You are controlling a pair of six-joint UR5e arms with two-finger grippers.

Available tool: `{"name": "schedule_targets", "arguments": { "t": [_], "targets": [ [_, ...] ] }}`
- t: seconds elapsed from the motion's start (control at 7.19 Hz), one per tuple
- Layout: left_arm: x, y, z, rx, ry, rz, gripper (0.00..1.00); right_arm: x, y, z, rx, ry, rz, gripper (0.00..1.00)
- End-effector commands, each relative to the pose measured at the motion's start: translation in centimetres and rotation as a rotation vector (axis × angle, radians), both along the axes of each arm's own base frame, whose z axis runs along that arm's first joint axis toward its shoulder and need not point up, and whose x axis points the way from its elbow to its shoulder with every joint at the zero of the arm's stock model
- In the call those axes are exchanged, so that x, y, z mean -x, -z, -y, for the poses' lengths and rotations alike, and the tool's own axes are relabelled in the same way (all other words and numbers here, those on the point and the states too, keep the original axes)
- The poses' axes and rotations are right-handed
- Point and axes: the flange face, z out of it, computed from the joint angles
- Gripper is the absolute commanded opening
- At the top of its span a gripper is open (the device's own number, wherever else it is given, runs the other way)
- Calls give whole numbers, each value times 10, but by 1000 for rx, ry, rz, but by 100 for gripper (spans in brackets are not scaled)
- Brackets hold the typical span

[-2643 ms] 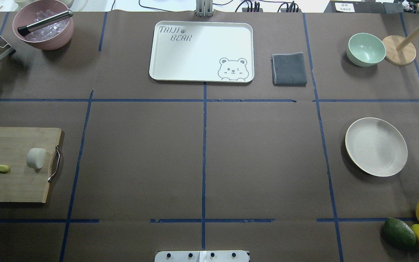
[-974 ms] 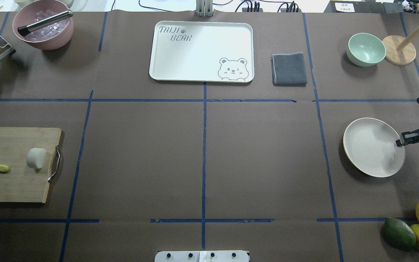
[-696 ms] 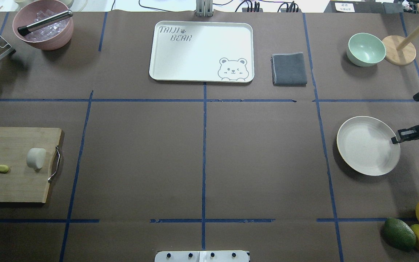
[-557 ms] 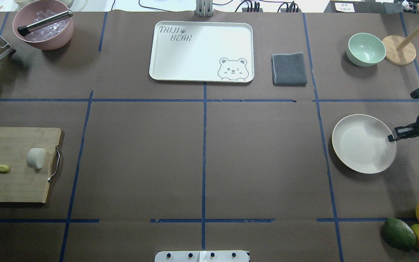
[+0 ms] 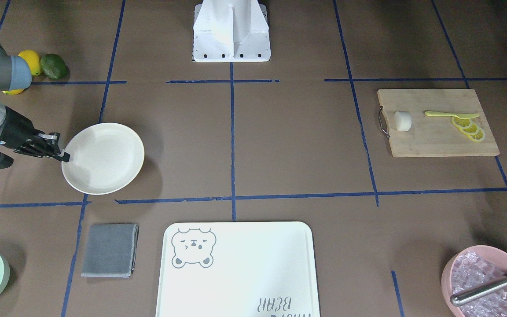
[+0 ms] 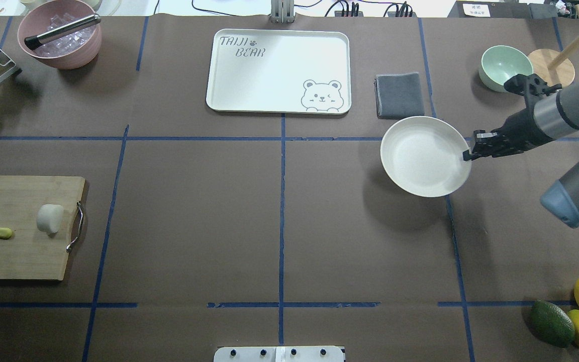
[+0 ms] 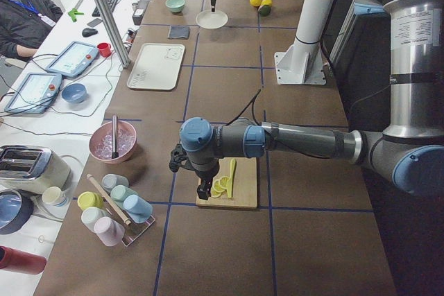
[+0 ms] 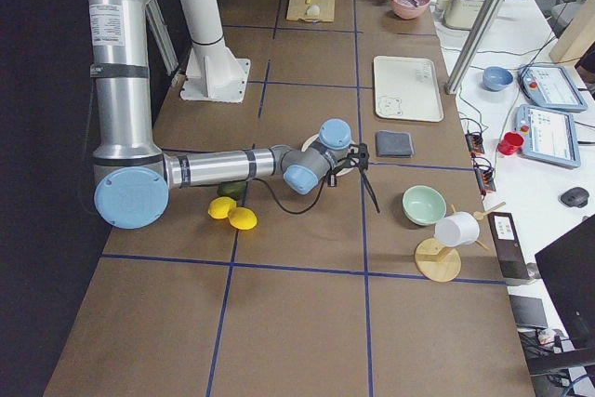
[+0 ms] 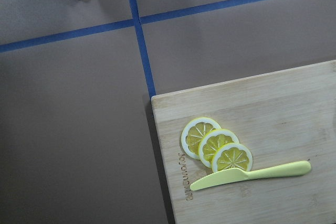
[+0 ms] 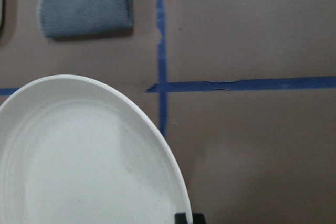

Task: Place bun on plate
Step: 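Slide the white plate with the right gripper toward the table center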

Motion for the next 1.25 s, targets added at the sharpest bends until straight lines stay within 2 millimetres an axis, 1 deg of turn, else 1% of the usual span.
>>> {"name": "schedule_targets", "arguments": {
  "t": [0.0, 0.14, 0.28, 0.56, 0.7, 0.97, 1.11],
  "targets": [
    [0, 0, 0, 2, 0, 0, 100, 96, 95, -4, 53, -40, 73, 0],
    [0, -1, -1, 3, 0, 0, 100, 137, 123, -18, 64, -74, 88, 0],
    [0, -1, -1, 5, 0, 0, 100, 167, 140, -33, 63, -100, 96, 0],
    [0, 0, -1, 3, 0, 0, 100, 215, 145, -66, 55, -127, 66, 0],
    [0, -1, -1, 6, 0, 0, 100, 236, 156, -74, 66, -131, 13, 0],
    [0, -1, -1, 8, 0, 0, 100, 255, 153, -90, 57, -139, -23, 0],
    [0, -1, -1, 8, 0, 0, 100, 256, 153, -91, 52, -140, -23, 4]
  ]
}}
